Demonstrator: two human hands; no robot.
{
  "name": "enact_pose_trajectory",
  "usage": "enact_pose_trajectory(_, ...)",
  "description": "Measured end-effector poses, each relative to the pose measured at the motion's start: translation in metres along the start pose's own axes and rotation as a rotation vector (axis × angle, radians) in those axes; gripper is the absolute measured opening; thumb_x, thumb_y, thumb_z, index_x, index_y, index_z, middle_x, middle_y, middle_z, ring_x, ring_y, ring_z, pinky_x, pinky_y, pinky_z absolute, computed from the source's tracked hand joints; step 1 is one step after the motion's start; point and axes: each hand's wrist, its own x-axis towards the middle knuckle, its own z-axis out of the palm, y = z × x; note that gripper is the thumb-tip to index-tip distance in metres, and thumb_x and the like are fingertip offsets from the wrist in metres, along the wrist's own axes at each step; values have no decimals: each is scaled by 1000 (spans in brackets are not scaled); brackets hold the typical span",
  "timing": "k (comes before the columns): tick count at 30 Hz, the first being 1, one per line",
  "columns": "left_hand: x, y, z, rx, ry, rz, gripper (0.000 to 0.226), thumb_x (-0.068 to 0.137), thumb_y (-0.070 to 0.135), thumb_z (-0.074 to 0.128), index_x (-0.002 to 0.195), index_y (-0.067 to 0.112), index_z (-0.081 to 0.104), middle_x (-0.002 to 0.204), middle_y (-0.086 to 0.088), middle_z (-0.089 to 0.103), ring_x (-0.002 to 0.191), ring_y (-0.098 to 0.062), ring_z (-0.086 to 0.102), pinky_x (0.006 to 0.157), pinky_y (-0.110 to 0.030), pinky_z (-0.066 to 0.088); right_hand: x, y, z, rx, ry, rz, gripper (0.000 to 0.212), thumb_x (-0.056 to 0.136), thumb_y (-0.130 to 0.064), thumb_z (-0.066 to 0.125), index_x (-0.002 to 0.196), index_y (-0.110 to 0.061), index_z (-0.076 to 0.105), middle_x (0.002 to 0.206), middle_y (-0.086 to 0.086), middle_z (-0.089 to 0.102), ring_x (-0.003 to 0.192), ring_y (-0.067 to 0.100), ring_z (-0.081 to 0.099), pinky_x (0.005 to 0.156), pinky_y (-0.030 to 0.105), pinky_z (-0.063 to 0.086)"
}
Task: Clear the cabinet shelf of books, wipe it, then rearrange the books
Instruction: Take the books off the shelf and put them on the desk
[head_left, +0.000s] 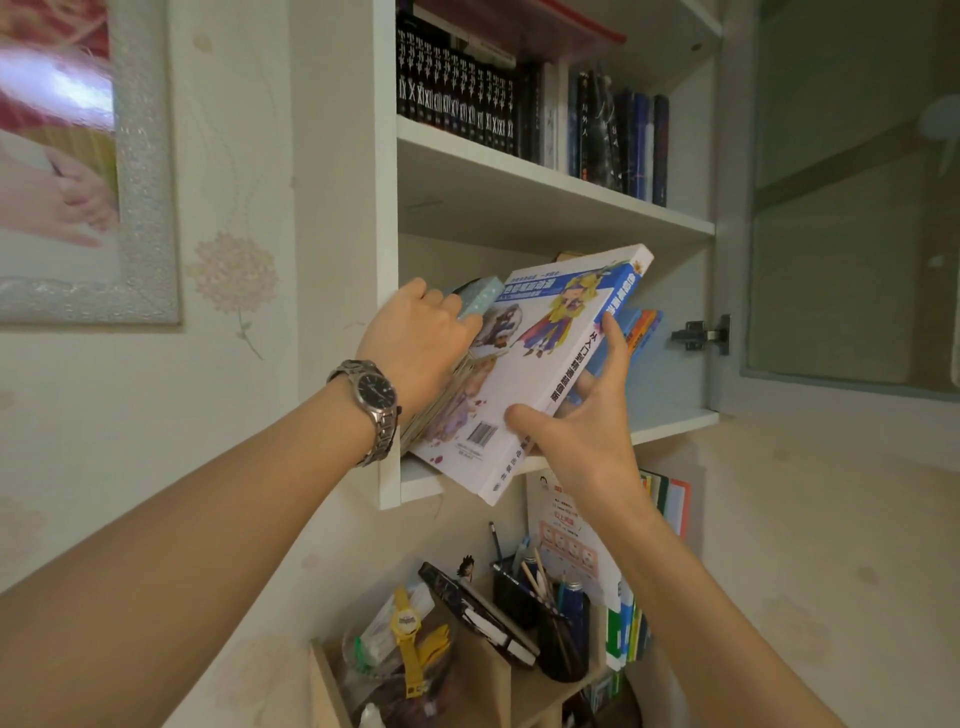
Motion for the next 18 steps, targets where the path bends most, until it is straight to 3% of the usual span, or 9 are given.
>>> enact_pose_trajectory(6,-1,0,-2,-18,-13,4,44,89,45,55,123,19,45,112,-2,57,98,-18,55,83,-30,34,-8,-3,-5,28,0,5,106,75,10,70,139,-50,12,123,-7,61,105,13,66,79,51,58)
enact_pose_trajectory(10,-3,0,-3,-22,-15,-8,34,92,39,52,119,19,48,108,-1,58,95,-17,55,82,-29,34,-10,-9,-7,2,-10,1,103,75,8,72,136,-50,13,118,-16,58,101,1,64,83,48,58)
enact_pose_trajectory(15,-4,-1,-8,-51,-2,4,31,93,40,50,117,20,49,105,0,58,93,-16,55,80,-29,33,-15,-13,-9,12,17,35,107,74,12,70,143,-44,12,115,-13,62,102,10,66,76,49,59)
enact_pose_trajectory(18,-4,-1,-7,-87,6,-18,41,95,51,37,116,20,53,106,-1,60,94,-17,56,81,-30,34,-20,-17,-12,23,25,38,107,73,12,71,143,-45,13,117,-7,64,102,12,67,73,47,60)
